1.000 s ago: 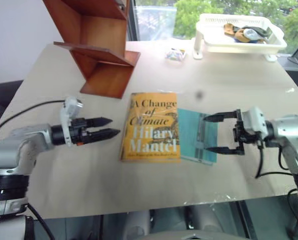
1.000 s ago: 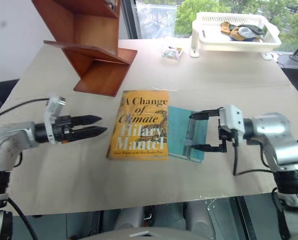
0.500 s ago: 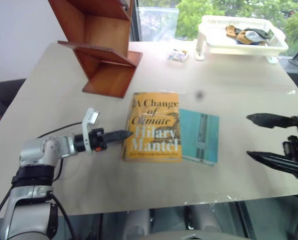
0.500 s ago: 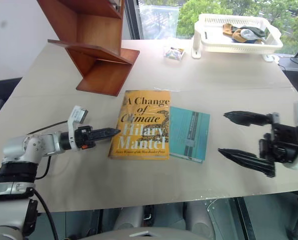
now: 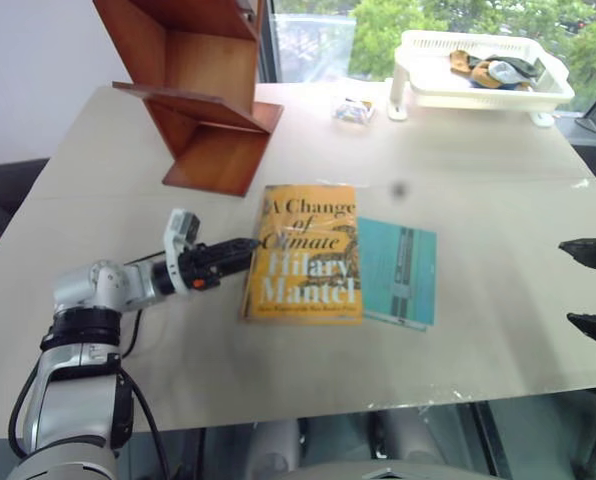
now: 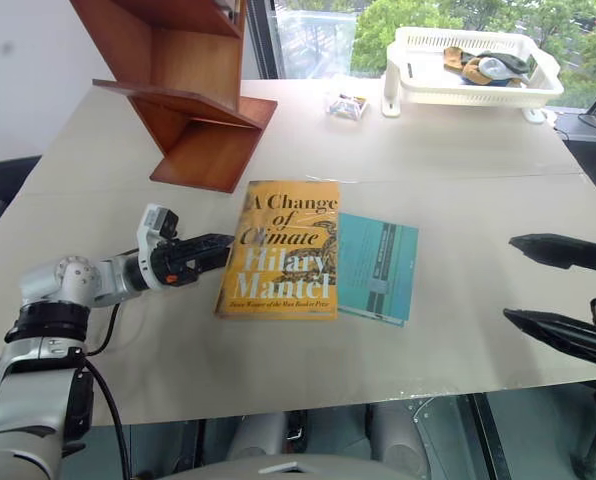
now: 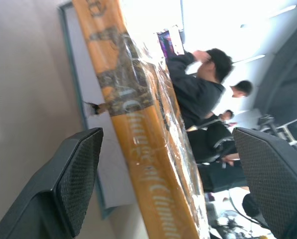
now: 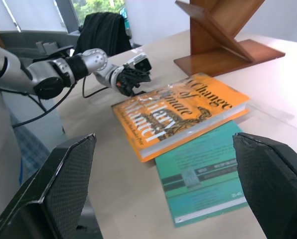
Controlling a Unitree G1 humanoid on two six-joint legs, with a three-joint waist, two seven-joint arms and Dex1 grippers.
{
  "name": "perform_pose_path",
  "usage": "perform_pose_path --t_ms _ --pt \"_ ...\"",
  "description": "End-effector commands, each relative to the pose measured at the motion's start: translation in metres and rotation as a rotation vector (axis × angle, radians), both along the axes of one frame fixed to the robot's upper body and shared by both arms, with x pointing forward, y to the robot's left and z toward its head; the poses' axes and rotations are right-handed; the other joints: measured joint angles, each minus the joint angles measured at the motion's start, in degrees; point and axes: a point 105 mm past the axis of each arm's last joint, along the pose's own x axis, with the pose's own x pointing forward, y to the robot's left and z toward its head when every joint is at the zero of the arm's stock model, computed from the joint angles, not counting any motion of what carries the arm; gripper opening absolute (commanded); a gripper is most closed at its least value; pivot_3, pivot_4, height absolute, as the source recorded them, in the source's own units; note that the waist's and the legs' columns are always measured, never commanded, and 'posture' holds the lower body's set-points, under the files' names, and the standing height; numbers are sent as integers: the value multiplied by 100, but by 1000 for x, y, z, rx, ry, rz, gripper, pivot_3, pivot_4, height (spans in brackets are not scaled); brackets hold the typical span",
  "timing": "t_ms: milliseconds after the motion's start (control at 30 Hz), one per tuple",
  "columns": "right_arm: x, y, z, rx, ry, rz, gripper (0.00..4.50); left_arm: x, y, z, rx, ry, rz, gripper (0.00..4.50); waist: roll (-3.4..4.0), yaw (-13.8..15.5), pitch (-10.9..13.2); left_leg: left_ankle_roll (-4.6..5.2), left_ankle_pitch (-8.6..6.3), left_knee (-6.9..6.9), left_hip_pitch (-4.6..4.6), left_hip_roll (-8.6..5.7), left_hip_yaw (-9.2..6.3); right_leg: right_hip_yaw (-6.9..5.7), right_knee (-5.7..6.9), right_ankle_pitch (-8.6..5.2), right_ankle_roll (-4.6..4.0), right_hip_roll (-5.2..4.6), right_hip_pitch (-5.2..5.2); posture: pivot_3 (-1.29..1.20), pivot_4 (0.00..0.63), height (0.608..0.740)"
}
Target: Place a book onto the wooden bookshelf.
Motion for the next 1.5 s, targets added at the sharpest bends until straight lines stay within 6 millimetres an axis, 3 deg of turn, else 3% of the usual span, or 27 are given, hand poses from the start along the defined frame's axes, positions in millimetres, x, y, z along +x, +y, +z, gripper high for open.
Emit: perform_pose_path --t_ms 33,233,367,467,667,700,767,900,1067,1167,1300,1367,1500 --pt "-1 1 7 18 -50 -1 4500 3 -1 0 -16 8 -4 4435 0 1 0 0 0 0 0 0 -1 0 0 0 0 0 0 0 150 740" --pt "1 -1 5 5 -49 -1 4500 19 -5 4 -83 16 38 4435 -4 31 0 0 0 2 0 -3 -6 -5 1 0 0 0 2 0 150 740" --pt "2 -5 5 8 -60 -23 4500 17 -11 -7 -71 39 17 4435 -4 25 0 0 0 2 -3 -3 -6 -5 -1 0 0 -1 2 0 150 740" --pt "1 -7 6 11 -65 -32 4500 18 -8 -11 -86 54 38 3646 -4 21 -1 0 0 1 -2 -3 -7 -6 0 0 0 0 2 0 150 740" --pt "2 -9 6 8 -68 -36 4500 21 -4 -10 -92 52 60 1005 -2 0 -2 0 0 2 1 -2 -7 -5 3 0 0 0 3 0 150 740" --pt "2 -9 6 8 -68 -37 4500 21 -3 -8 -96 46 62 828 -2 0 -3 0 0 2 1 -2 -7 -5 3 0 0 0 3 0 150 740" --pt "2 -10 6 6 -67 -38 4500 21 -2 9 -119 -9 45 452 -2 1 -3 0 0 2 1 -2 -8 -6 3 0 0 0 3 0 150 740" --pt "2 -11 4 2 -65 -39 4500 15 -6 47 -148 -138 -10 322 -14 -5 4 0 0 2 -4 -2 -10 -7 2 0 0 0 1 0 150 740" --pt "7 -14 6 7 -77 -37 4500 11 -17 103 -85 -424 -31 297 -15 13 5 -1 1 2 -8 -2 -11 -9 -1 0 0 -3 2 0 150 740" --pt "12 -24 15 61 -87 -66 4500 15 -30 154 106 -774 29 297 -22 30 10 -2 1 4 -7 -2 -15 -12 0 0 1 -2 4 0 150 740" --pt "14 -35 28 172 -116 -79 4500 10 -46 191 263 -1091 60 297 -24 34 11 -2 2 5 -4 -6 -9 -7 -7 1 1 -2 11 0 150 740" --pt "16 -40 35 228 -139 -83 4500 15 -50 220 353 -1291 147 297 -21 31 10 -18 11 2 2 -5 -5 -3 -12 1 1 0 15 0 150 740" --pt "18 -45 40 259 -152 -85 4500 16 -56 246 507 -1554 178 297 -23 50 12 -17 10 1 0 -3 -2 -7 -17 1 1 6 15 0 150 740"
